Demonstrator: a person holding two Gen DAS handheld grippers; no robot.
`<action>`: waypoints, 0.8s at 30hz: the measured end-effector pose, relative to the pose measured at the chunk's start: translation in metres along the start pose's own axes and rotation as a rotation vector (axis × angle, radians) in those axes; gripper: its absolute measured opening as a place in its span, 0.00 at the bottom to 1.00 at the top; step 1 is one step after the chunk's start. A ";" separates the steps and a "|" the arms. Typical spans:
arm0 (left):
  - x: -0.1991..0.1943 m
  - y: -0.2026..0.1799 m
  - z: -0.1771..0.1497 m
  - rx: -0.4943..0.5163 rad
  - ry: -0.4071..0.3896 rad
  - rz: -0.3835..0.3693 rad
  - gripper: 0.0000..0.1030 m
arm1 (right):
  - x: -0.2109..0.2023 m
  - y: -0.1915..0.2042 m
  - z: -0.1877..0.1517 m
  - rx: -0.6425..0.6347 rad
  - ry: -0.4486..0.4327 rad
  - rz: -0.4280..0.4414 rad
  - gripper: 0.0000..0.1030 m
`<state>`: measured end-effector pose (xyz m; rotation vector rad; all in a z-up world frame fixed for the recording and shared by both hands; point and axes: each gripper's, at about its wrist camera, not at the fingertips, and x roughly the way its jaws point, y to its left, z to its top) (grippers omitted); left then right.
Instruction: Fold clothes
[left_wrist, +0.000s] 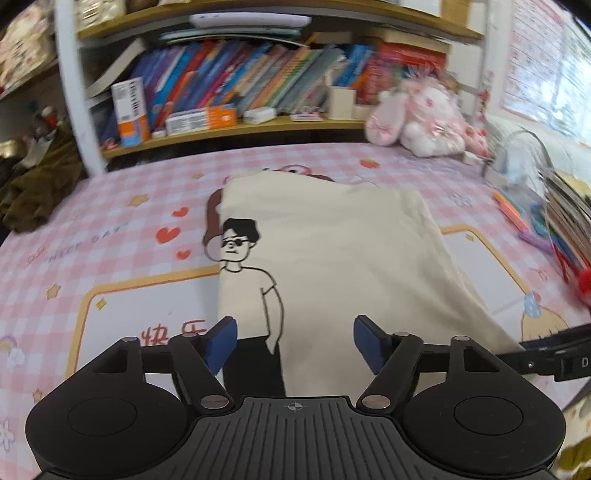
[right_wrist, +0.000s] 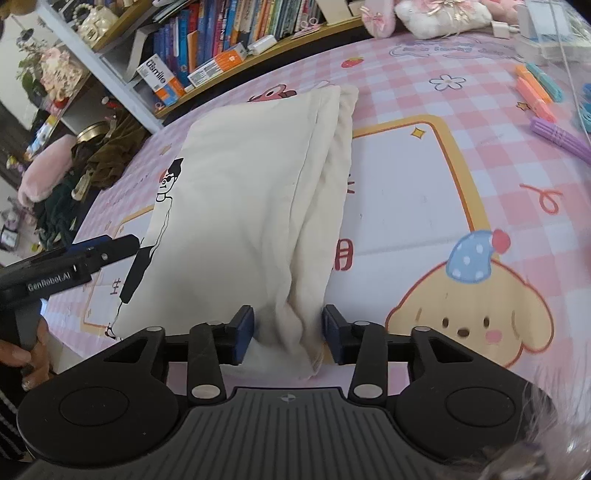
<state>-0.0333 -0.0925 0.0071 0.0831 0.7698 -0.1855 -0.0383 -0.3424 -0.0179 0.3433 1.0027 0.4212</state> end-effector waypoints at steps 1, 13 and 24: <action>0.000 -0.002 -0.001 0.019 -0.001 -0.011 0.74 | 0.000 0.002 -0.002 0.004 -0.004 -0.008 0.42; -0.014 -0.019 -0.017 0.282 -0.031 -0.125 0.82 | 0.000 0.010 -0.006 0.150 -0.029 -0.047 0.51; -0.019 -0.011 -0.041 0.377 -0.047 -0.152 0.87 | -0.003 0.011 -0.009 0.201 -0.025 -0.118 0.42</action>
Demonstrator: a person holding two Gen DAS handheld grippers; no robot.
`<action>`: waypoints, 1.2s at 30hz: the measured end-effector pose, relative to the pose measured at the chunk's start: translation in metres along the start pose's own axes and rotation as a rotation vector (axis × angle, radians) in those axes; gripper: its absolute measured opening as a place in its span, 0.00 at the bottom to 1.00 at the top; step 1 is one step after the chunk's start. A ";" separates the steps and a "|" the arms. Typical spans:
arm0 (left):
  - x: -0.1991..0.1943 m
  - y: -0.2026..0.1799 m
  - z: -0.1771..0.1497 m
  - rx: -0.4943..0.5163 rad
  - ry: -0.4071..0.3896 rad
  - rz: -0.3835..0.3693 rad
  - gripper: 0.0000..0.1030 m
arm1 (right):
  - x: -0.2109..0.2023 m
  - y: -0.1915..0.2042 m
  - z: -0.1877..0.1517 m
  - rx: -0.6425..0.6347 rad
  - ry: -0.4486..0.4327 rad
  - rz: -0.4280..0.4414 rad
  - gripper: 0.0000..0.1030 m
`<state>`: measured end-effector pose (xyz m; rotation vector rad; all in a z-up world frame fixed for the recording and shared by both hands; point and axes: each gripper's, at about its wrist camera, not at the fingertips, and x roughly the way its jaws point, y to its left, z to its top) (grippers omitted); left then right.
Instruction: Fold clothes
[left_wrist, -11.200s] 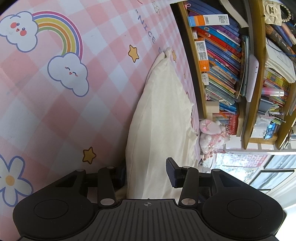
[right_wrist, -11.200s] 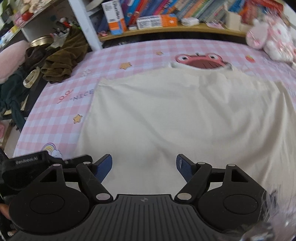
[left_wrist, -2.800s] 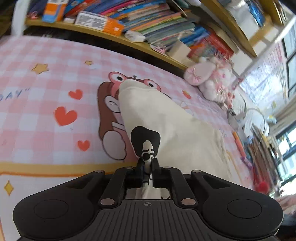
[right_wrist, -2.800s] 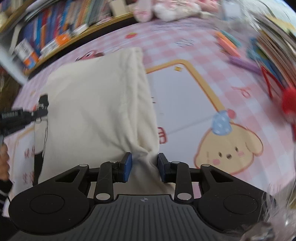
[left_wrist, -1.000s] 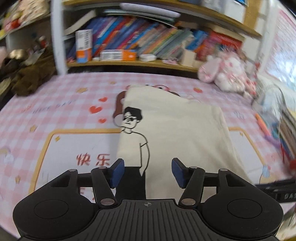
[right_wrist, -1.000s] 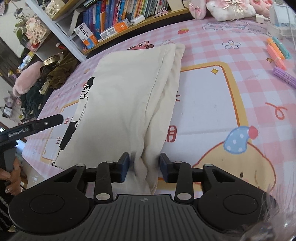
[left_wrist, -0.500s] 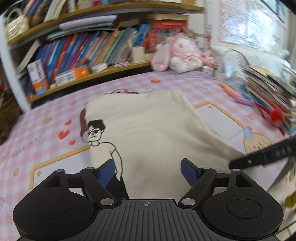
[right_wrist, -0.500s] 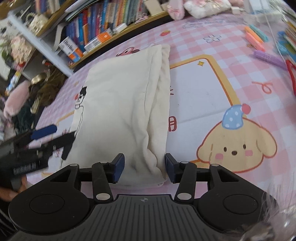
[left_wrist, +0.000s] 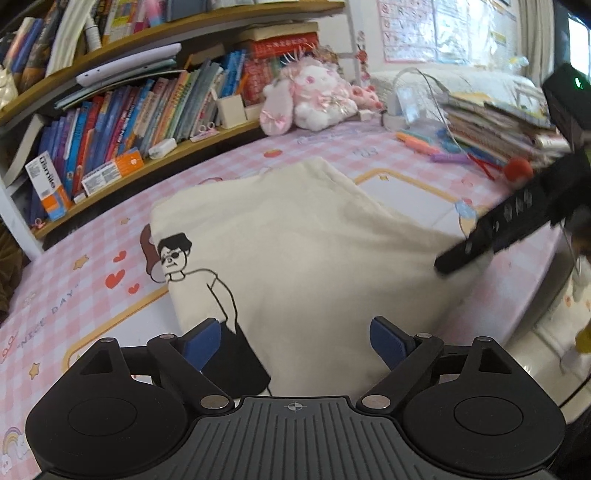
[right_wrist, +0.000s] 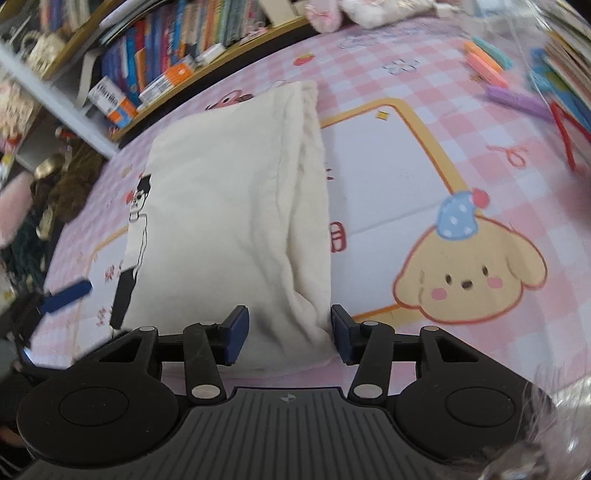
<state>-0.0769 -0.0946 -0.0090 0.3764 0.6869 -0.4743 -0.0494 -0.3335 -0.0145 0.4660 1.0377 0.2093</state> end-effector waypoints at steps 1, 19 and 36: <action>-0.001 -0.001 -0.003 0.008 0.000 0.002 0.87 | -0.001 -0.003 0.000 0.019 -0.001 0.001 0.41; 0.006 -0.034 -0.024 0.196 -0.074 -0.086 0.88 | -0.028 0.011 0.033 0.190 0.020 0.135 0.12; 0.008 -0.016 -0.030 0.322 -0.095 0.166 0.87 | -0.042 0.048 0.011 -0.408 0.007 -0.131 0.50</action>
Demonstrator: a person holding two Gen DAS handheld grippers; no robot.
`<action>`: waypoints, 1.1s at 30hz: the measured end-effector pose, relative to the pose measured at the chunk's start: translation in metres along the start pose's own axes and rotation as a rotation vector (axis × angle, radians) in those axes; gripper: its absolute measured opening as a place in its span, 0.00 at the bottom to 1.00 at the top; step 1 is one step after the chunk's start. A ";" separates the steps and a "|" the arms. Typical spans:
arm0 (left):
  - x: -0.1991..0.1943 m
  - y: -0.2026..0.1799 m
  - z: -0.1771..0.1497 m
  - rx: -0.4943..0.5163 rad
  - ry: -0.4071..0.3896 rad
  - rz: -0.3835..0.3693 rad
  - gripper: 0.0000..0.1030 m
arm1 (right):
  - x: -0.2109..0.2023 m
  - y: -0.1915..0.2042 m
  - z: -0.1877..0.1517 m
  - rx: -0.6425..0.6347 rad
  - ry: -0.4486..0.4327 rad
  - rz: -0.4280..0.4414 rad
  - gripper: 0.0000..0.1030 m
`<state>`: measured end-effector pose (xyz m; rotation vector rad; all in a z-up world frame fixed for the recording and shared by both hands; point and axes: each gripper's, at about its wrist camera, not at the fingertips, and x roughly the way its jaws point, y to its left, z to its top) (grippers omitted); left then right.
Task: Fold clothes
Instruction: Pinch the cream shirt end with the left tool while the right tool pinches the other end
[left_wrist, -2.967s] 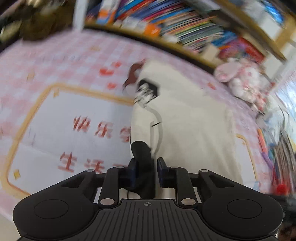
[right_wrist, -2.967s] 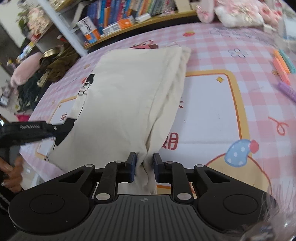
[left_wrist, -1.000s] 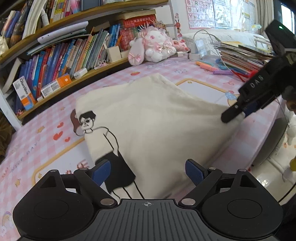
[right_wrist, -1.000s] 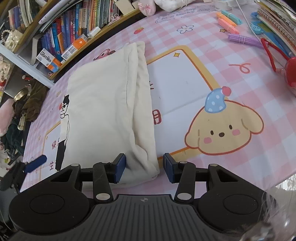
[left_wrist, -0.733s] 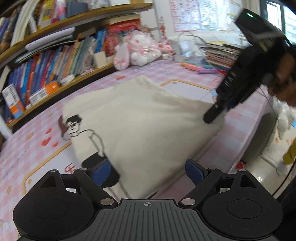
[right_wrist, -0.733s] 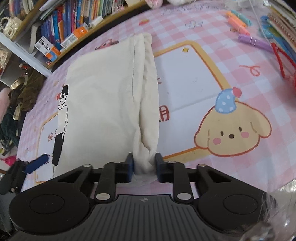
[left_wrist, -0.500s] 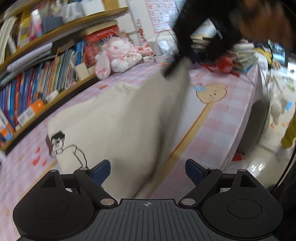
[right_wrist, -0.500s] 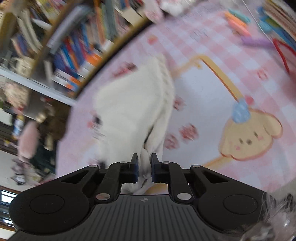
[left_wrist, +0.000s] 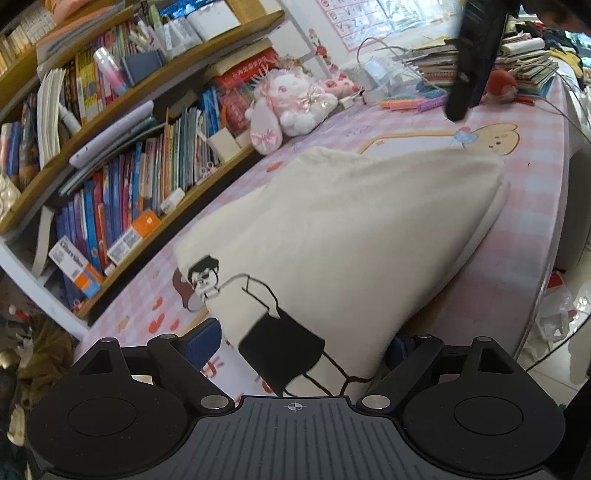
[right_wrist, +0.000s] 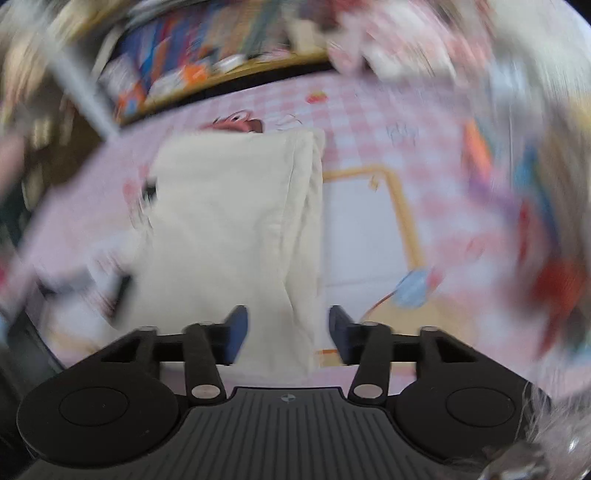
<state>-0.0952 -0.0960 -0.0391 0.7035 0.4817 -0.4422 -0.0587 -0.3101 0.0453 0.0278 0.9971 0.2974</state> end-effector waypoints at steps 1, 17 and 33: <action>-0.001 0.002 0.003 -0.007 -0.004 0.001 0.87 | 0.000 0.009 -0.004 -0.101 0.000 -0.019 0.51; -0.002 0.017 0.015 -0.006 0.016 -0.097 0.52 | 0.044 0.081 -0.055 -0.812 -0.043 -0.173 0.09; 0.007 0.020 0.014 0.142 0.149 -0.446 0.05 | 0.030 0.086 -0.045 -0.371 -0.035 -0.199 0.09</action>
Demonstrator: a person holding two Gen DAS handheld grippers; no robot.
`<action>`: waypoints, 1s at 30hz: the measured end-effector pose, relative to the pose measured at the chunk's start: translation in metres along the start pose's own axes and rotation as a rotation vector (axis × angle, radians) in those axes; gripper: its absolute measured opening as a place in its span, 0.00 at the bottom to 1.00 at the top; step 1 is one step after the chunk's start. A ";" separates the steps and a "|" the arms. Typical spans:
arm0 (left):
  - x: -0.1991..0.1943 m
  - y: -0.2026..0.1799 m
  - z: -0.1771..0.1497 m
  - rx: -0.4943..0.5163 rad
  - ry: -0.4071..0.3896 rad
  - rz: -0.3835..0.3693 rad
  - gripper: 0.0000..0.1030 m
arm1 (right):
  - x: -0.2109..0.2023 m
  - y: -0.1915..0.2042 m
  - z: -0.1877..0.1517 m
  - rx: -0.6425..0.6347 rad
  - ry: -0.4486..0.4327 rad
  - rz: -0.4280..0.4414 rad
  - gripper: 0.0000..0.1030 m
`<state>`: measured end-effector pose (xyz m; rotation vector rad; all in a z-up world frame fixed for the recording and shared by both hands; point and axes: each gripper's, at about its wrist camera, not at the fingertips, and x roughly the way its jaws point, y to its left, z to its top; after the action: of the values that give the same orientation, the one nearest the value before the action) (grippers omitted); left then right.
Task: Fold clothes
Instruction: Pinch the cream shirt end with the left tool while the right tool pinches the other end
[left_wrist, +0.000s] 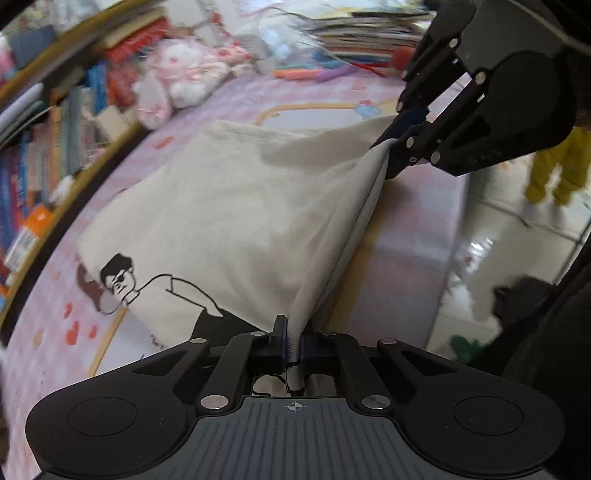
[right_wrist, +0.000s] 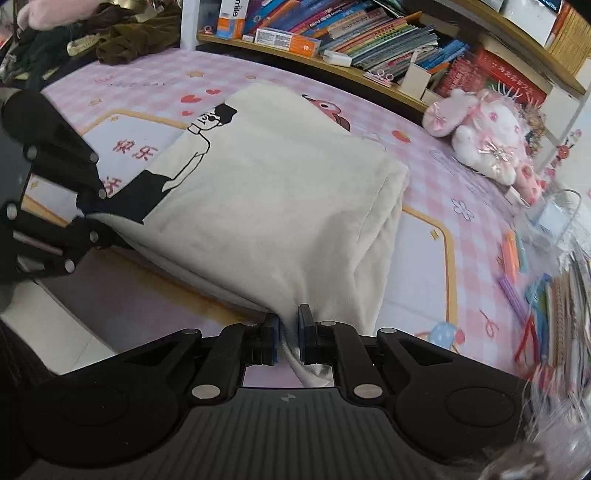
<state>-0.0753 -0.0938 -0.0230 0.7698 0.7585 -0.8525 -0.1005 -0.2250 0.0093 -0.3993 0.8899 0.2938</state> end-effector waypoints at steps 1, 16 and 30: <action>0.000 0.000 -0.001 0.020 0.005 -0.017 0.05 | 0.000 0.004 -0.002 -0.004 0.006 -0.015 0.09; -0.006 -0.002 -0.006 0.112 0.001 -0.169 0.04 | -0.007 0.038 -0.017 0.016 0.049 -0.166 0.09; -0.009 -0.009 -0.007 0.115 -0.025 -0.239 0.04 | -0.010 0.035 -0.030 0.074 0.066 -0.197 0.09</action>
<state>-0.0892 -0.0891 -0.0211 0.7787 0.7938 -1.1268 -0.1415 -0.2088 -0.0066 -0.4268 0.9152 0.0666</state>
